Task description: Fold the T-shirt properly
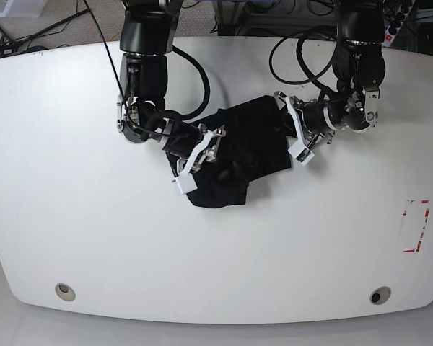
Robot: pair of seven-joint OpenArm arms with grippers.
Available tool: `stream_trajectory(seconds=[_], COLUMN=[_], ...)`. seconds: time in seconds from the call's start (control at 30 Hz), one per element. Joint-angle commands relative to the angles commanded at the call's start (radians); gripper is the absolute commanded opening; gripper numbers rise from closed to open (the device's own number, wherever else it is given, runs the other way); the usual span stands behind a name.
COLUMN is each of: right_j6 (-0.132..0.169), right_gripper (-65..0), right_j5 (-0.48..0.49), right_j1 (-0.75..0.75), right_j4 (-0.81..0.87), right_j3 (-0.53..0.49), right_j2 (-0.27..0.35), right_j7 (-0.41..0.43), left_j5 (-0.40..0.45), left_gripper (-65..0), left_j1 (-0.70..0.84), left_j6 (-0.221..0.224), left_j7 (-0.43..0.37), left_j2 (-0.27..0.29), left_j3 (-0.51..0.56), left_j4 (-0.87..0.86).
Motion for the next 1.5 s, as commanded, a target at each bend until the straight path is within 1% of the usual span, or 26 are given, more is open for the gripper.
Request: stream_trajectory(seconds=[0.03, 0.07, 0.1, 0.17, 0.2, 0.27, 0.33, 0.4, 0.5, 0.57, 0.67, 0.73, 0.87, 0.93, 0.97, 1.1, 1.2, 1.27, 1.37, 1.43, 1.5], right_j6=[-0.017, -0.046, -0.063, -0.081, -0.089, -0.089, -0.094, -0.114, -0.14, -0.144, -0.144, -0.144, -0.144, -0.144, -0.143, -0.14, -0.14, -0.14, -0.137, -0.137, -0.137], right_gripper=[-23.1, -21.2, -20.0, -19.8, -19.8, -19.8, -19.8, -19.8, -19.8, -19.8, -19.8, -19.8, -20.0, -21.9, -25.0, -38.2, -44.4, -44.9, -44.9, -44.9, -45.0], right_j5=[0.0, 0.0, 0.0, 0.006, 0.009, 0.008, 0.003, 0.003, 0.002, 0.0, -0.026, -0.072, -0.181, -0.232, -0.264, -0.39, -0.5, -0.583, -0.683, -0.718, -0.726], right_j1=[0.0, 0.0, 0.0, 0.0, 0.0, 0.0, 0.0, 0.0, -0.002, -0.002, -0.003, -0.005, -0.005, -0.005, -0.005, -0.002, -0.002, 0.0, 0.014, 0.02, 0.021], right_j4=[-0.002, -0.003, -0.002, 0.0, 0.003, 0.034, 0.072, 0.107, 0.161, 0.175, 0.183, 0.21, 0.226, 0.222, 0.221, 0.219, 0.189, 0.138, 0.055, 0.014, 0.009], right_j3=[-0.017, -0.044, -0.064, -0.103, -0.132, -0.173, -0.209, -0.255, -0.295, -0.308, -0.31, -0.301, -0.308, -0.318, -0.33, -0.385, -0.41, -0.416, -0.417, -0.42, -0.439], right_j2=[0.0, 0.002, 0.012, 0.043, 0.058, 0.081, 0.095, 0.112, 0.138, 0.157, 0.176, 0.18, 0.209, 0.206, 0.201, 0.144, 0.089, 0.049, -0.003, -0.012, -0.012], right_j7=[0.014, 0.038, 0.052, 0.066, 0.068, 0.068, 0.068, 0.068, 0.068, 0.068, 0.068, 0.068, 0.071, 0.074, 0.075, 0.077, 0.104, 0.117, 0.118, 0.118, 0.118], left_j5=[0.0, 0.0, -0.002, -0.002, -0.002, -0.002, -0.002, -0.002, 0.0, 0.0, 0.002, 0.003, 0.005, 0.006, 0.006, 0.006, 0.006, 0.006, 0.006, 0.015, 0.054], left_gripper=[-56.9, -56.9, -56.9, -56.9, -56.9, -56.8, -56.8, -56.8, -56.8, -56.8, -56.8, -56.8, -56.8, -56.8, -56.8, -56.8, -56.8, -56.8, -56.8, -56.8, -56.8], left_j1=[0.002, 0.003, 0.003, 0.003, 0.003, 0.006, 0.017, 0.026, 0.058, 0.081, 0.109, 0.126, 0.149, 0.155, 0.157, 0.157, 0.158, 0.158, 0.158, 0.158, 0.158], left_j6=[0.0, 0.0, 0.0, 0.0, 0.0, 0.0, 0.0, 0.0, 0.0, 0.0, 0.0, 0.0, 0.0, 0.0, 0.0, 0.0, 0.0, 0.0, 0.0, 0.0, 0.0], left_j7=[-0.006, -0.014, -0.017, -0.017, -0.017, -0.017, -0.017, -0.015, -0.014, -0.014, -0.014, -0.014, -0.014, -0.014, -0.015, -0.015, -0.015, -0.015, -0.015, -0.015, -0.015], left_j2=[0.0, 0.002, 0.005, 0.021, 0.031, 0.037, 0.043, 0.04, 0.031, -0.006, -0.063, -0.095, -0.118, -0.123, -0.126, -0.127, -0.127, -0.127, -0.129, -0.129, -0.126], left_j3=[-0.011, -0.037, -0.058, -0.101, -0.14, -0.224, -0.279, -0.33, -0.388, -0.416, -0.417, -0.417, -0.414, -0.413, -0.413, -0.416, -0.416, -0.416, -0.416, -0.413, -0.397], left_j4=[0.0, 0.0, 0.0, 0.002, 0.014, 0.06, 0.094, 0.144, 0.212, 0.245, 0.256, 0.258, 0.269, 0.276, 0.279, 0.284, 0.287, 0.287, 0.301, 0.328, 0.361])
